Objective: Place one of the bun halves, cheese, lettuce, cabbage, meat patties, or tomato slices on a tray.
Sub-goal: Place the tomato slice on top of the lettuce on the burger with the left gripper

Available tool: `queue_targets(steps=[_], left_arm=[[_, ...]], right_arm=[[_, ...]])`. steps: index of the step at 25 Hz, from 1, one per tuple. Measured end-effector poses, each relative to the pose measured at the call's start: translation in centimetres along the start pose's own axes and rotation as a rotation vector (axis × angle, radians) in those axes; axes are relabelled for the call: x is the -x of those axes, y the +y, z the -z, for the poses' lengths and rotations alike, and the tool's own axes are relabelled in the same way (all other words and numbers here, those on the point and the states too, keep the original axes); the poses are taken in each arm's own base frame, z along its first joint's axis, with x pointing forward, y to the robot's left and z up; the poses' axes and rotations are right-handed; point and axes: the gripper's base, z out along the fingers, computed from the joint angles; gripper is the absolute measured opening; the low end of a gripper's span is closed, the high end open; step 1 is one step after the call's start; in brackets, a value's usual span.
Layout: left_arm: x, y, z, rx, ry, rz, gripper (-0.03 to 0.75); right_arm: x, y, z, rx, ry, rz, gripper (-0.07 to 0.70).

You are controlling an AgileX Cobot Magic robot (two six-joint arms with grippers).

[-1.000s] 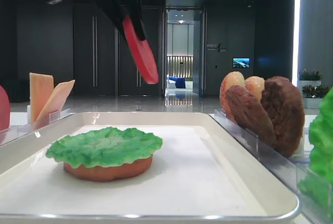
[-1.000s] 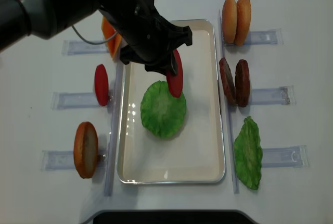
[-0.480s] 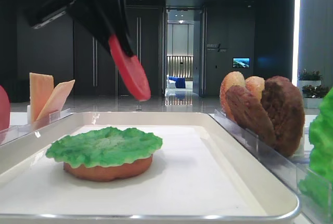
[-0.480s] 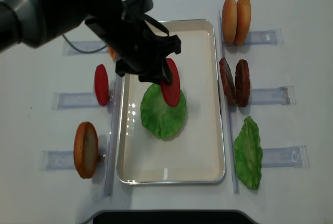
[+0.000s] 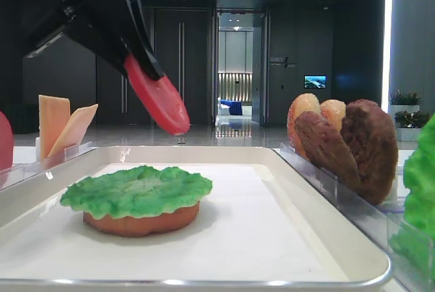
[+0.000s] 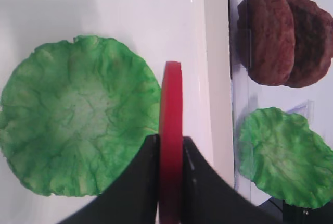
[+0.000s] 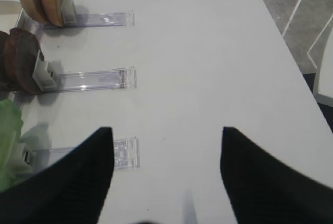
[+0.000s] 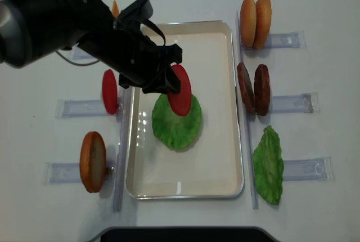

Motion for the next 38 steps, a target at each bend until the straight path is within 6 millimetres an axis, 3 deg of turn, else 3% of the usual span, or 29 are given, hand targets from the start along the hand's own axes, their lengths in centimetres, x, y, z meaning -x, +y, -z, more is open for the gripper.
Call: queue_targets(steps=[8, 18, 38], left_arm=[[0.2, 0.9, -2.4, 0.006, 0.048, 0.035, 0.057], [0.1, 1.6, -3.9, 0.011, 0.082, 0.045, 0.057], [0.2, 1.7, -4.0, 0.023, 0.082, 0.010, 0.057]], right_arm=[[0.0, 0.0, 0.0, 0.000, 0.000, 0.000, 0.426], [0.0, 0.0, 0.0, 0.000, 0.000, 0.000, 0.426], [0.0, 0.0, 0.0, 0.000, 0.000, 0.000, 0.426]])
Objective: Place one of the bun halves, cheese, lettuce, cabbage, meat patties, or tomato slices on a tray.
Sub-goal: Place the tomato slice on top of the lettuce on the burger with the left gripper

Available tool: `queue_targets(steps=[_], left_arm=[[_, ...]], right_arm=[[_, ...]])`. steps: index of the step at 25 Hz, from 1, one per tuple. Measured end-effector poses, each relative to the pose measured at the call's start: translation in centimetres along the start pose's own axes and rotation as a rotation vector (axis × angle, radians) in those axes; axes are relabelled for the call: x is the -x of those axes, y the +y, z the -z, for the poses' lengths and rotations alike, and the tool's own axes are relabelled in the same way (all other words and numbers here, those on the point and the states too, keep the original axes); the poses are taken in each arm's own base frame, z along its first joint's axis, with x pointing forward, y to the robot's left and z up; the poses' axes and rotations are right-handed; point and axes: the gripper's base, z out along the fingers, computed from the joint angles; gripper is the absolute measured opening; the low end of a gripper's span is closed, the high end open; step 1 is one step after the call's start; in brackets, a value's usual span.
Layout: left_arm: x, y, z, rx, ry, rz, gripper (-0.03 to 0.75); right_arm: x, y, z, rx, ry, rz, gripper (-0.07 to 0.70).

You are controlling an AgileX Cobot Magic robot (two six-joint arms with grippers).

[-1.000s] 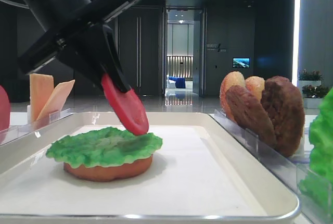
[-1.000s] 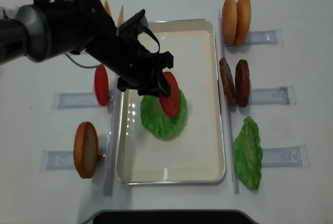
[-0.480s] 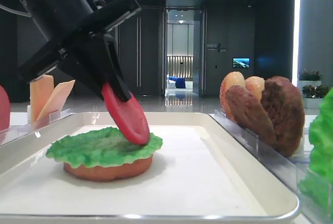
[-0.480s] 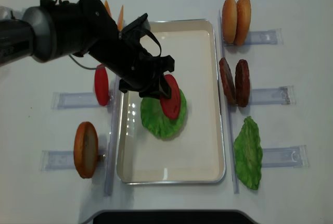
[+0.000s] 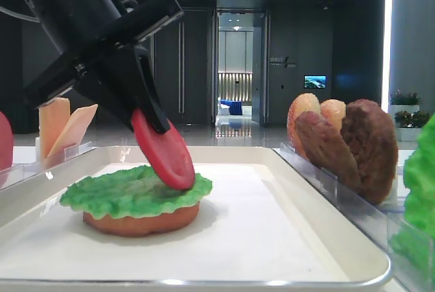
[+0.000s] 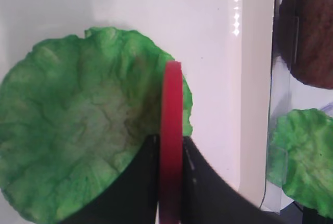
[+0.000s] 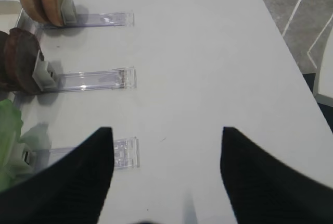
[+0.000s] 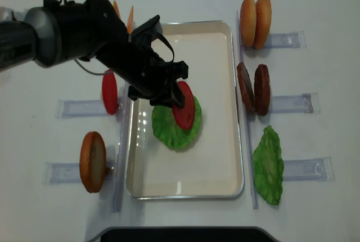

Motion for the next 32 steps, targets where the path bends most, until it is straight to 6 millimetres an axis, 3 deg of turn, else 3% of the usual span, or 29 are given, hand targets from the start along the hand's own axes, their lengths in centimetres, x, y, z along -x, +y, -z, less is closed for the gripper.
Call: queue_targets(steps=[8, 25, 32], left_arm=[[-0.1, 0.1, 0.0, 0.011, 0.012, -0.015, 0.080], [-1.1, 1.5, 0.3, 0.172, 0.119, -0.009, 0.483], [-0.5, 0.6, 3.9, 0.270, 0.056, -0.032, 0.543]], right_arm=[[0.0, 0.0, 0.0, 0.000, 0.000, 0.000, 0.426], [0.0, 0.0, 0.0, 0.000, 0.000, 0.000, 0.426], [0.0, 0.0, 0.0, 0.000, 0.000, 0.000, 0.426]])
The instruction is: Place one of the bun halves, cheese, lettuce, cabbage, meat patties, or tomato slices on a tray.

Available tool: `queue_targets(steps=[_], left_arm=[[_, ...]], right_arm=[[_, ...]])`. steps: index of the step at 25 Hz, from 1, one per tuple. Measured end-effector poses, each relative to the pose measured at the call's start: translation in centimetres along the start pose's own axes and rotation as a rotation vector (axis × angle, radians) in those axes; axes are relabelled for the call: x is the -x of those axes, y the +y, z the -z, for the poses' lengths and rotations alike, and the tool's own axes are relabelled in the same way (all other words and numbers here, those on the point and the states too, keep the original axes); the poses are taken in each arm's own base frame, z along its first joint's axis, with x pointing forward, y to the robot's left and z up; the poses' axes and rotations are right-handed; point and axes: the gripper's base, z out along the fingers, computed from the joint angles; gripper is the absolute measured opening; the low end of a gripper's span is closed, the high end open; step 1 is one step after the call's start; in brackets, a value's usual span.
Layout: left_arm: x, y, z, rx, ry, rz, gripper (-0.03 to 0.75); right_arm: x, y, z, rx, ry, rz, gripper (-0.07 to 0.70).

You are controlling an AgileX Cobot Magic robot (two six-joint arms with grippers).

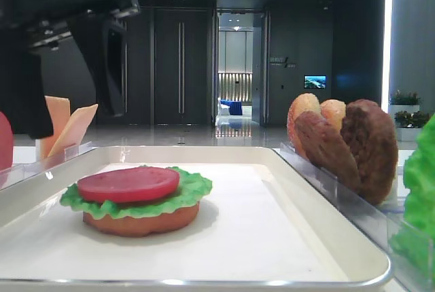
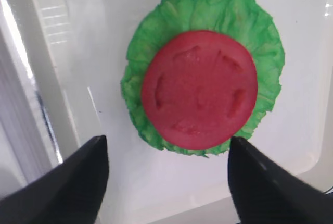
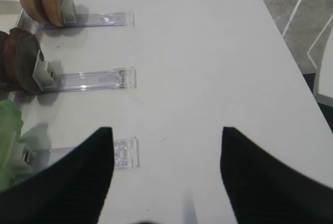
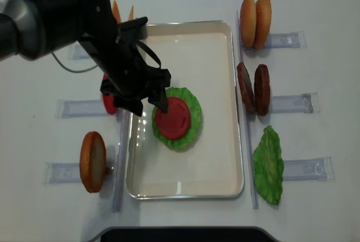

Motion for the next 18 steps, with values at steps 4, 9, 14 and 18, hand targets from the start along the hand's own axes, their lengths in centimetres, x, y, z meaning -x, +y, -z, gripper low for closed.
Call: queue_targets(steps=[4, 9, 14, 18], left_arm=[[1.0, -1.0, 3.5, 0.004, -0.064, -0.023, 0.544], [2.7, -2.3, 8.1, 0.019, -0.141, -0.049, 0.545], [3.3, -2.8, 10.2, 0.034, -0.181, -0.049, 0.545], [3.4, -2.1, 10.4, 0.071, -0.171, -0.040, 0.545]], right_arm=[[0.0, 0.0, 0.0, 0.000, 0.000, 0.000, 0.426], [0.0, 0.0, 0.0, 0.000, 0.000, 0.000, 0.426], [0.0, 0.0, 0.0, 0.000, 0.000, 0.000, 0.426], [0.0, 0.0, 0.0, 0.000, 0.000, 0.000, 0.426]])
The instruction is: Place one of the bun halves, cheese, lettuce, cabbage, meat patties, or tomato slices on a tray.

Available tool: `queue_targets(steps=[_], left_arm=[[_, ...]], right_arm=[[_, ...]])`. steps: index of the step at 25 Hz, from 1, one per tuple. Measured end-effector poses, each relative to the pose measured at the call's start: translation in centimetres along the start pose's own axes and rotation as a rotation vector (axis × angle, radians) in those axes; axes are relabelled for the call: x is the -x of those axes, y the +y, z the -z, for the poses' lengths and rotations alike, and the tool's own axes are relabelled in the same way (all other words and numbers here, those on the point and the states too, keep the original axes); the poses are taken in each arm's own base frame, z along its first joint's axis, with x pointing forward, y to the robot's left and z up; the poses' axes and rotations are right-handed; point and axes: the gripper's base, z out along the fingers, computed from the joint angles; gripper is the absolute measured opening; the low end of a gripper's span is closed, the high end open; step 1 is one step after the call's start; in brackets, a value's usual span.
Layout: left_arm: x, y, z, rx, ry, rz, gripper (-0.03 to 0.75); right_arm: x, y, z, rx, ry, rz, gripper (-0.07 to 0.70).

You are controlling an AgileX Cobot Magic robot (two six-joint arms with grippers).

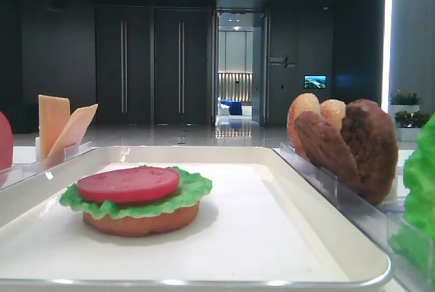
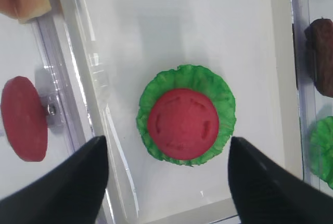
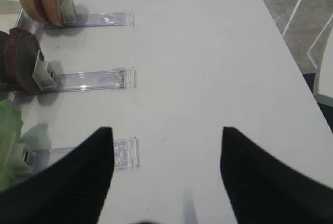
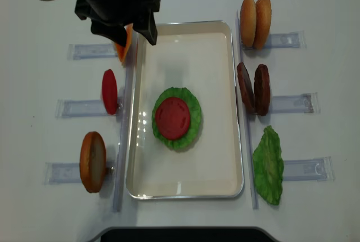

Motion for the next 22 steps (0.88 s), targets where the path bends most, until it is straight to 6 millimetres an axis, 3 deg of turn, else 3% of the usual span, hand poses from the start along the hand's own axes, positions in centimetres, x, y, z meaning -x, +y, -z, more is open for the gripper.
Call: queue_targets(steps=[2, 8, 11, 16, 22], left_arm=[[0.3, 1.4, 0.1, 0.021, 0.010, 0.038, 0.545], [1.9, 9.5, 1.2, 0.218, -0.028, 0.167, 0.545], [2.1, 12.4, 1.8, 0.305, -0.037, 0.167, 0.545], [2.2, 15.0, 2.5, 0.409, -0.037, 0.131, 0.545], [2.1, 15.6, 2.6, 0.421, -0.030, 0.107, 0.545]], right_arm=[[0.0, 0.0, 0.0, 0.000, 0.000, 0.000, 0.426], [0.0, 0.0, 0.0, 0.000, 0.000, 0.000, 0.426], [0.0, 0.0, 0.0, 0.000, 0.000, 0.000, 0.426], [0.0, 0.0, 0.0, 0.000, 0.000, 0.000, 0.426], [0.0, 0.0, 0.0, 0.000, 0.000, 0.000, 0.426]])
